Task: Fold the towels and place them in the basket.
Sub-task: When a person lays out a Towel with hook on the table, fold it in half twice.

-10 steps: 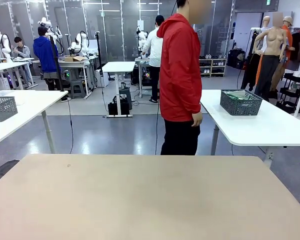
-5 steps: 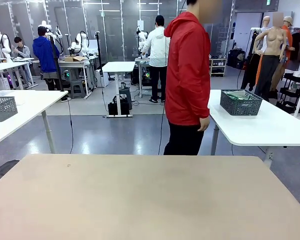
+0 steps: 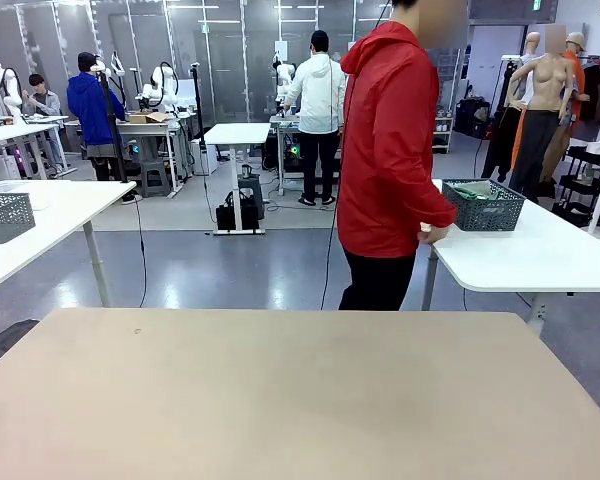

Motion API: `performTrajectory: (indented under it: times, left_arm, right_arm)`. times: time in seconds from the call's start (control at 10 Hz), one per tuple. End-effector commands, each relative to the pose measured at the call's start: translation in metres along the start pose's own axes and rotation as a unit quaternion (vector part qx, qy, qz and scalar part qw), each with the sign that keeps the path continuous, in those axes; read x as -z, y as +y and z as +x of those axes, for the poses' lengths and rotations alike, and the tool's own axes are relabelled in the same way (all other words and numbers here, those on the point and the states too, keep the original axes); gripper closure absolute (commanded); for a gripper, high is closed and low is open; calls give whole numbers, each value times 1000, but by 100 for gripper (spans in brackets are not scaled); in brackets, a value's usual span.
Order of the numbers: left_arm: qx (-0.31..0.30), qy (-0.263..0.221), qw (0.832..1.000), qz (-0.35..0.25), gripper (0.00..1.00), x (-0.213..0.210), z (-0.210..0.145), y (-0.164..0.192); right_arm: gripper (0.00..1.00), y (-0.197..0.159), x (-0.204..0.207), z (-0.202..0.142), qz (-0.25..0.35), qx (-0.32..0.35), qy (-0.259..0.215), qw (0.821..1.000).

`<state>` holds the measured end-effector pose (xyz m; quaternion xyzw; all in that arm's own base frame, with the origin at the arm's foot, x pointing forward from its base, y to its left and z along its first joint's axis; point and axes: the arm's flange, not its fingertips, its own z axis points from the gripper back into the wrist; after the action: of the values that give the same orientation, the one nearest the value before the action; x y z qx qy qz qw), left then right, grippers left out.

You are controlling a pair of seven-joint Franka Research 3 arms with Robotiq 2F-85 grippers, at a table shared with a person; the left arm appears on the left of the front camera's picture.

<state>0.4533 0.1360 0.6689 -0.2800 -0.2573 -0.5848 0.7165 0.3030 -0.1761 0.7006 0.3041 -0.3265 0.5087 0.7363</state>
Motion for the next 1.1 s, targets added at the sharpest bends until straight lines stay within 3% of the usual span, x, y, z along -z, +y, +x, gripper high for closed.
performTrajectory:
  times: [0.0,1.0]
  left_arm:
    - [-8,-16,1000,-6,0,-6,4,1]
    - [-2,-12,1000,4,0,-3,-2,2]
  right_arm:
    - [0,-2,4,2,-14,-7,-14,1000]
    - [0,-4,1,5,-14,-5,-12,1000]
